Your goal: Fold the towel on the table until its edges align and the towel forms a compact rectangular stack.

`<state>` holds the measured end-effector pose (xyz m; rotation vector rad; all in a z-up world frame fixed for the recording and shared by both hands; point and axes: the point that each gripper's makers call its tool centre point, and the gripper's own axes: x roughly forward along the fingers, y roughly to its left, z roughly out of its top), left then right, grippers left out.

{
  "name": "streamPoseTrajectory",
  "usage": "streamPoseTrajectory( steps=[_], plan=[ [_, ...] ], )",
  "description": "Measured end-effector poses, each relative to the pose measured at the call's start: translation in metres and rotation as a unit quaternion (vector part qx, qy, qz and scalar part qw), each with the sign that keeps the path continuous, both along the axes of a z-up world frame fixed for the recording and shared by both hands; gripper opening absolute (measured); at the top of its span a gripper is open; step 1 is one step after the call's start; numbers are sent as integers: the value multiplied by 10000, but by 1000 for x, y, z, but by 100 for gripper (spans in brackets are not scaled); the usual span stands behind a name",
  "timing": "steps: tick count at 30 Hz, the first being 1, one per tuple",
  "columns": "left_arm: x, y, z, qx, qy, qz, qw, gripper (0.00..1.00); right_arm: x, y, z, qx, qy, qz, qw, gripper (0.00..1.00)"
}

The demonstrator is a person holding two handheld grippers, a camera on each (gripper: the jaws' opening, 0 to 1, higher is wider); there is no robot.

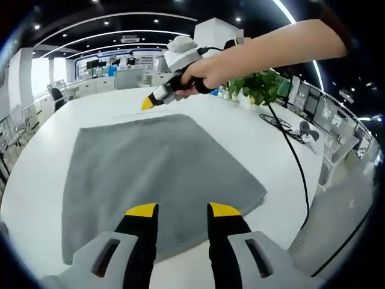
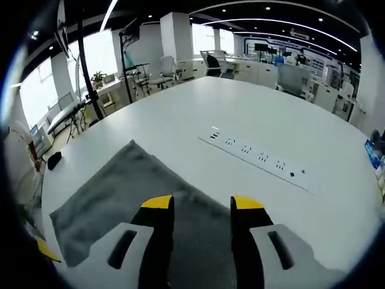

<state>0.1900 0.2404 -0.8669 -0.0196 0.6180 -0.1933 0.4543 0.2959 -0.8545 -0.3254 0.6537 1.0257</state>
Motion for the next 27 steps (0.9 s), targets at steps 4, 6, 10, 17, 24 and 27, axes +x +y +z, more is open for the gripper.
streamPoseTrajectory(
  steps=[4, 6, 10, 17, 24, 27],
  plan=[
    [5, -18, -1, -22, 16, -146, 9999, 35, 3, -24, -3, -79, -9, -51, 10000, 36],
    [6, -25, -2, -20, 46, -213, 9998, 36, 4, -34, -5, -103, 5, -79, 9999, 37],
    [8, -42, -3, -33, 65, -342, 9994, 46, 4, -49, -7, -96, 34, -65, 9999, 43],
    [15, -59, -5, 218, 69, -391, 9990, 74, 11, -68, -6, -9, 20, -182, 9998, 57],
    [23, -86, -8, 267, 54, -728, 9970, 76, 22, -93, -15, 133, 238, -481, 9985, 63],
    [26, -100, -12, 218, 143, -919, 9954, 75, 23, -101, -21, 148, 318, -506, 9981, 62]
  ],
)
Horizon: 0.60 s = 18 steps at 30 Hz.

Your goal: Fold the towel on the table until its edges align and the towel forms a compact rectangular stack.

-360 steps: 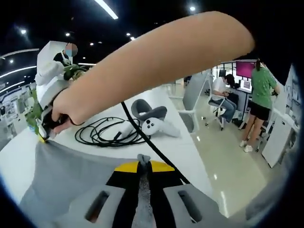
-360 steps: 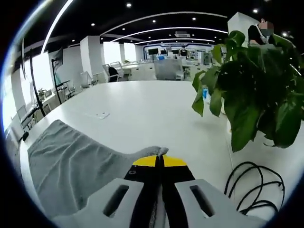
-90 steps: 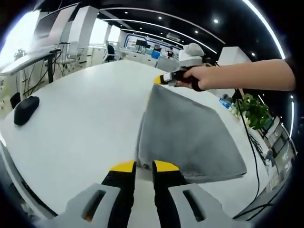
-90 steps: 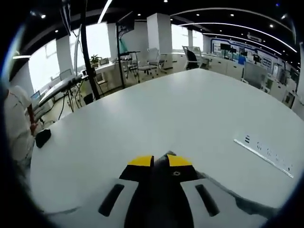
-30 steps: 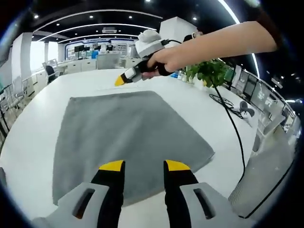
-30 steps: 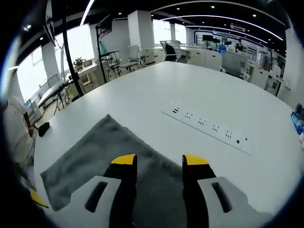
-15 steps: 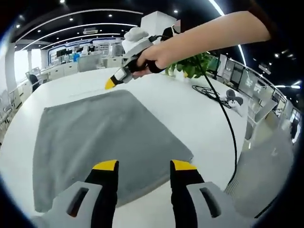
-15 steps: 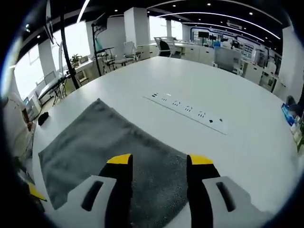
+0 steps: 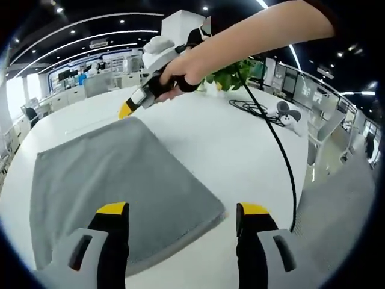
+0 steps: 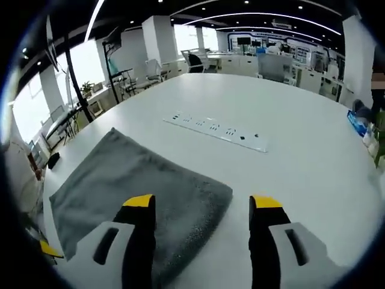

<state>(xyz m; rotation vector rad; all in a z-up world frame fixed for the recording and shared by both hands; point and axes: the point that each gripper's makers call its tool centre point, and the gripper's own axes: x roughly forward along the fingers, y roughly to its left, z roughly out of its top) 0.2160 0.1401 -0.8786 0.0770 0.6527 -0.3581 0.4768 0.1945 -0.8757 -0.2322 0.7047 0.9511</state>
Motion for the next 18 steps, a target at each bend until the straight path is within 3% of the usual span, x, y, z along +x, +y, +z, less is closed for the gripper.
streamPoseTrajectory(
  steps=[7, 15, 18],
  plan=[
    [5, -26, -8, 124, 125, -298, 9994, 74, 4, -8, -14, 56, 166, -40, 9998, 58],
    [3, -35, -18, 281, 315, -392, 9983, 67, 6, -8, -21, 109, 229, 52, 9997, 53],
    [-1, -40, -23, 269, 489, -473, 9973, 55, 4, -7, -24, 225, 449, 32, 9987, 43]
  ],
)
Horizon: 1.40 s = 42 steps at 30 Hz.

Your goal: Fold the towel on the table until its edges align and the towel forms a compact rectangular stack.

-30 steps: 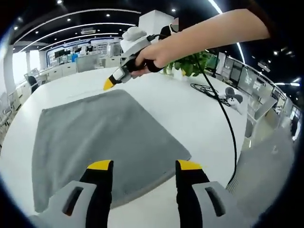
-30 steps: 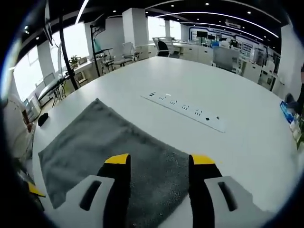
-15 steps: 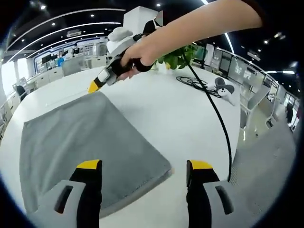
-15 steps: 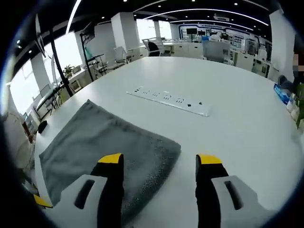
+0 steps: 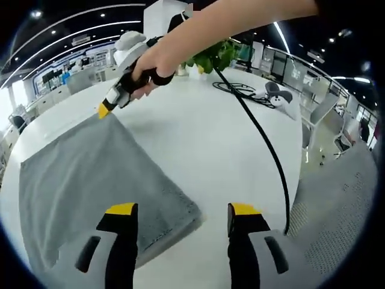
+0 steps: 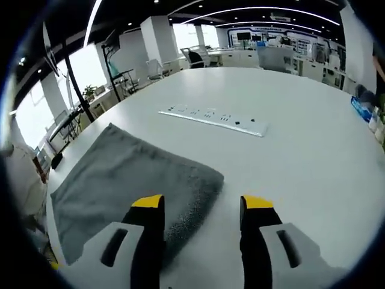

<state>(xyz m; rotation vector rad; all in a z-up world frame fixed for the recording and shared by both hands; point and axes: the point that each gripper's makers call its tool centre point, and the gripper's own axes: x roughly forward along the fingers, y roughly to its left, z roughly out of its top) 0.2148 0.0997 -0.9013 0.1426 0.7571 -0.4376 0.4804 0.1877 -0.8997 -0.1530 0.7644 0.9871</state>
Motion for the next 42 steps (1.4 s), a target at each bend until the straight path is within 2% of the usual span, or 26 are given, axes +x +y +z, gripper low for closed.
streamPoseTrajectory(
  steps=[3, 8, 11, 16, 18, 23, 28, 33, 42],
  plan=[
    [0, -5, 2, -32, -79, -2, 10000, 40, 1, 1, -2, 8, -40, 35, 10000, 34],
    [3, -12, -3, 66, -51, -124, 9999, 34, 4, 4, -5, 20, -34, 42, 10000, 30],
    [6, -14, -7, 79, -13, -98, 9999, 26, 9, 5, -5, 104, 26, -54, 9999, 23],
    [7, -14, -15, 253, 128, -133, 9995, 24, 8, 8, -8, 152, 98, 31, 9998, 8],
    [7, -13, -20, 377, 228, -196, 9988, 21, 7, 9, -9, 173, 25, 145, 9997, 2],
    [15, -9, -20, 575, 217, -288, 9977, 12, 7, 8, -12, 194, 31, 176, 9997, 1],
    [19, -13, -17, 567, 175, -384, 9975, 5, 9, 6, -8, 190, -55, 195, 9996, 0],
    [21, -31, -14, 587, 55, -707, 9958, 4, 13, -5, -7, 142, -90, 150, 9997, 0],
    [25, -68, -6, 429, -91, -1219, 9916, 4, 22, -47, -8, -7, -124, -68, 9999, 0]
  ],
)
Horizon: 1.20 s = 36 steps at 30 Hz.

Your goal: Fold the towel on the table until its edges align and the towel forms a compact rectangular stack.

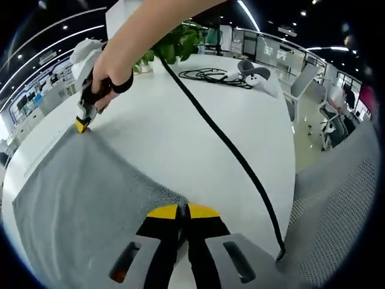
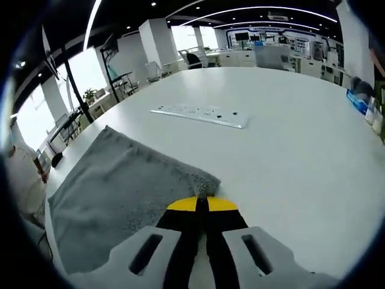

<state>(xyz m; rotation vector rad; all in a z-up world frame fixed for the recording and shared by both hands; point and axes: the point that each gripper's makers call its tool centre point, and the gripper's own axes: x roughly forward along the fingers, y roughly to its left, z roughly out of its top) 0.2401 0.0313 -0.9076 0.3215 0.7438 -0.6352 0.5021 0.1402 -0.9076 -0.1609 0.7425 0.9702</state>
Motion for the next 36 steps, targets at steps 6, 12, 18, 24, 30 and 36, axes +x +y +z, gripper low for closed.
streamPoseTrajectory(
  steps=[6, 12, 18, 24, 30, 36],
  plan=[
    [5, -22, 3, -99, -32, -279, 9996, 4, 6, -27, 2, -59, -33, -177, 9998, 0],
    [6, -40, 7, -155, -85, -485, 9987, 4, 11, -52, 0, -100, 55, -405, 9991, 1],
    [5, -40, 6, -168, -60, -498, 9986, 4, 14, -56, 2, -14, 102, -563, 9984, 6],
    [5, -40, 5, -176, -38, -478, 9987, 4, 30, -60, 12, 182, -16, -904, 9957, 14],
    [5, -39, 6, -191, -29, -465, 9987, 4, 28, -55, 6, 221, 134, -855, 9960, 12],
    [5, -39, 7, -251, -60, -439, 9987, 4, 23, -52, 1, 251, 285, -869, 9955, 8]
  ],
)
